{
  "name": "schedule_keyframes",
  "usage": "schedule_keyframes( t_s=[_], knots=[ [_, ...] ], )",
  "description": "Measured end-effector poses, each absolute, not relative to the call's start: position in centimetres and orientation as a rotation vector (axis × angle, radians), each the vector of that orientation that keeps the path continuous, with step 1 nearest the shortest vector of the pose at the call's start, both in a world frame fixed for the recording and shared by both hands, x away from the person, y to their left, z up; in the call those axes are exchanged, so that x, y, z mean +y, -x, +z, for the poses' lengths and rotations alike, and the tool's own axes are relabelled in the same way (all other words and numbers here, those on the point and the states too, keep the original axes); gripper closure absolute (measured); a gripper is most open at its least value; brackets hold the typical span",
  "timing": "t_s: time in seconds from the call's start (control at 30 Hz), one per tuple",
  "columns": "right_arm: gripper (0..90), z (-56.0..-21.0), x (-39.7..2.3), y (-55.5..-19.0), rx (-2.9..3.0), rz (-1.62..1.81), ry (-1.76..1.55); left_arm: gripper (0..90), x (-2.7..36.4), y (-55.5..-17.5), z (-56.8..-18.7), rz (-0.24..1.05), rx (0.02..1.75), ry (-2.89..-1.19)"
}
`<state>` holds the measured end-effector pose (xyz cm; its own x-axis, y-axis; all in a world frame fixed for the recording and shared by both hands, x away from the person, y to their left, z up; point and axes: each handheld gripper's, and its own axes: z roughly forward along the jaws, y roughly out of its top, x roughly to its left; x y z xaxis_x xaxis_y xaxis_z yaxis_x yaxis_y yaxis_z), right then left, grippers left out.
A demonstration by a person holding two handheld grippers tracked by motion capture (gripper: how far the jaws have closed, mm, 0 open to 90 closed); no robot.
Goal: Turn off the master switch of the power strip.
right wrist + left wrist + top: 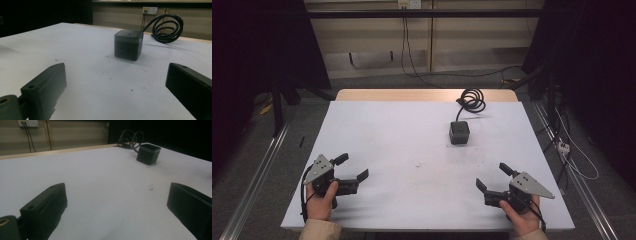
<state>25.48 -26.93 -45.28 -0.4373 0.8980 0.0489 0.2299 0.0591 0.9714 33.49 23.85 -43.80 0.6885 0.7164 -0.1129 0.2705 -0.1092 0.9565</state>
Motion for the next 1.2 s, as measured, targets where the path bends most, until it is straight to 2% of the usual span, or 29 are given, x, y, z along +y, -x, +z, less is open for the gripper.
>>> schedule_keyframes(
  t_s=[1.2],
  knots=[
    [7.2,-43.9,-25.7,-29.4,1.777,1.365,-1.115,2.5,25.0,-32.4,-43.8,0.455,0.799,-1.68]
  ],
)
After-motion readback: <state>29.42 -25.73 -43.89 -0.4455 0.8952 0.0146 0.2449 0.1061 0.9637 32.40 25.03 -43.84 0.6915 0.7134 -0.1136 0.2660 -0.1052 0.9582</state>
